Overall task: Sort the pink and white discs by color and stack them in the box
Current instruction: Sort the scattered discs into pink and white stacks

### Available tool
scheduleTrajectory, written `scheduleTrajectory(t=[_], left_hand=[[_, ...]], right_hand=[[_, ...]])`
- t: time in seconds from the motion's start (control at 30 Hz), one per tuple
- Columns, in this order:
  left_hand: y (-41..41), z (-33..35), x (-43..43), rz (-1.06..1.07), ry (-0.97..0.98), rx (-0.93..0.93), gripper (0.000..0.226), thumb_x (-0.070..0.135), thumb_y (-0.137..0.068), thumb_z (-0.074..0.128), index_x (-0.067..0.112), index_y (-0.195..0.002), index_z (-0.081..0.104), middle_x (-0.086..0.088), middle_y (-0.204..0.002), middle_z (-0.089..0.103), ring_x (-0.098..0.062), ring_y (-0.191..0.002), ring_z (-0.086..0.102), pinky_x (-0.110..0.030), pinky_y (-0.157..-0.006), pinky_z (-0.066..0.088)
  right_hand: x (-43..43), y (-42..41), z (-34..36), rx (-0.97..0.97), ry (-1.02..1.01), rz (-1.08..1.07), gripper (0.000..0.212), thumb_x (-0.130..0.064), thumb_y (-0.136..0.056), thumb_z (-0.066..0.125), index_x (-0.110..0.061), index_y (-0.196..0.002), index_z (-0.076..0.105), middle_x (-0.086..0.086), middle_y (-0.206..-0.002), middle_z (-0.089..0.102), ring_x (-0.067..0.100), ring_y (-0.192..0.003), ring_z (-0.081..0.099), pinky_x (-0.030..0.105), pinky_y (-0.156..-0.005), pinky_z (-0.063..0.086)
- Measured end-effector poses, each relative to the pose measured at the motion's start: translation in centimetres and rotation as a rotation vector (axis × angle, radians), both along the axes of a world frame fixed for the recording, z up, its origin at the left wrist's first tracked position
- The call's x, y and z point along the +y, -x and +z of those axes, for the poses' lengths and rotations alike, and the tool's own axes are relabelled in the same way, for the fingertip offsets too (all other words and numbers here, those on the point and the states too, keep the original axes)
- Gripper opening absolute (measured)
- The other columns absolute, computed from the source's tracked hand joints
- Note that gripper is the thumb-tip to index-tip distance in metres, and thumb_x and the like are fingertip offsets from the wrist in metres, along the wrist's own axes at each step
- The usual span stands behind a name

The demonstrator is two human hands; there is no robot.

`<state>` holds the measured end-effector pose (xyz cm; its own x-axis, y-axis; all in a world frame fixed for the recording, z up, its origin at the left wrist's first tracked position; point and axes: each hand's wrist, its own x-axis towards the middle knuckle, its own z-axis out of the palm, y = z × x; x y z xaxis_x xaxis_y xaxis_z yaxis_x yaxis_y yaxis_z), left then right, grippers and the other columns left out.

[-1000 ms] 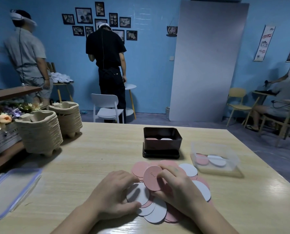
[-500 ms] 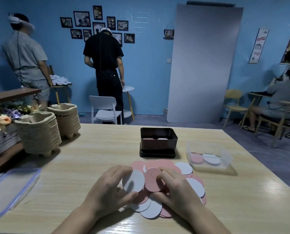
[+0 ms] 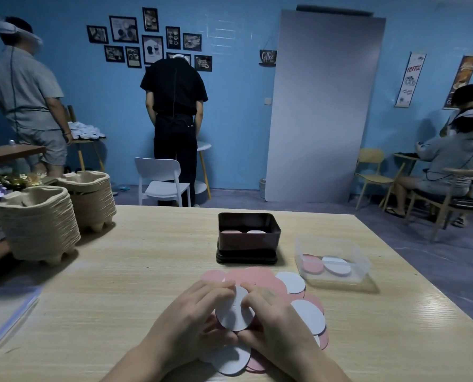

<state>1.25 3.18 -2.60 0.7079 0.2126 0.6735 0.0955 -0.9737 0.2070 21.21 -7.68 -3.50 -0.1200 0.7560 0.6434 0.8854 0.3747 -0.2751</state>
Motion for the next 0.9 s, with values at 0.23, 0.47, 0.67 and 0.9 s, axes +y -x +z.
scheduleTrajectory(t=[0.23, 0.47, 0.67, 0.9], left_hand=[[1.4, -0.6, 0.3, 0.097, 0.137, 0.019, 0.052, 0.048, -0.081, 0.075, 0.030, -0.128, 0.061, 0.023, -0.127, 0.062, 0.004, -0.113, 0.058, -0.013, -0.091, 0.046], [1.3, -0.2, -0.2, 0.101, 0.151, 0.038, 0.042, 0.045, -0.086, 0.073, 0.026, -0.122, 0.064, 0.020, -0.120, 0.065, -0.002, -0.107, 0.062, -0.026, -0.083, 0.053], [3.1, 0.2, -0.2, 0.233, 0.100, 0.180, 0.060, 0.068, -0.078, 0.069, 0.037, -0.128, 0.058, 0.025, -0.115, 0.062, 0.007, -0.108, 0.050, -0.025, -0.090, 0.045], [3.1, 0.5, -0.7, 0.267, 0.076, 0.249, 0.060, 0.073, -0.070, 0.068, 0.039, -0.119, 0.060, 0.026, -0.103, 0.060, 0.001, -0.101, 0.051, -0.027, -0.096, 0.040]], right_hand=[[-0.2, -0.2, 0.2, 0.034, 0.018, -0.006, 0.038, -0.044, -0.082, 0.077, -0.025, -0.095, 0.047, -0.005, -0.132, 0.062, 0.014, -0.116, 0.060, 0.015, -0.085, 0.044], [-0.3, 0.1, 0.4, 0.020, 0.029, -0.015, 0.045, -0.054, -0.082, 0.079, -0.025, -0.096, 0.048, -0.007, -0.125, 0.064, 0.012, -0.110, 0.060, 0.007, -0.083, 0.036], [-0.8, -0.3, 0.8, 0.045, 0.021, -0.085, 0.047, -0.053, -0.073, 0.080, -0.025, -0.091, 0.046, -0.015, -0.104, 0.060, 0.002, -0.089, 0.050, 0.001, -0.068, 0.028], [-0.9, -0.4, 0.9, 0.045, 0.051, -0.079, 0.048, -0.056, -0.075, 0.079, -0.025, -0.090, 0.045, -0.019, -0.107, 0.058, -0.002, -0.094, 0.048, 0.004, -0.072, 0.034]])
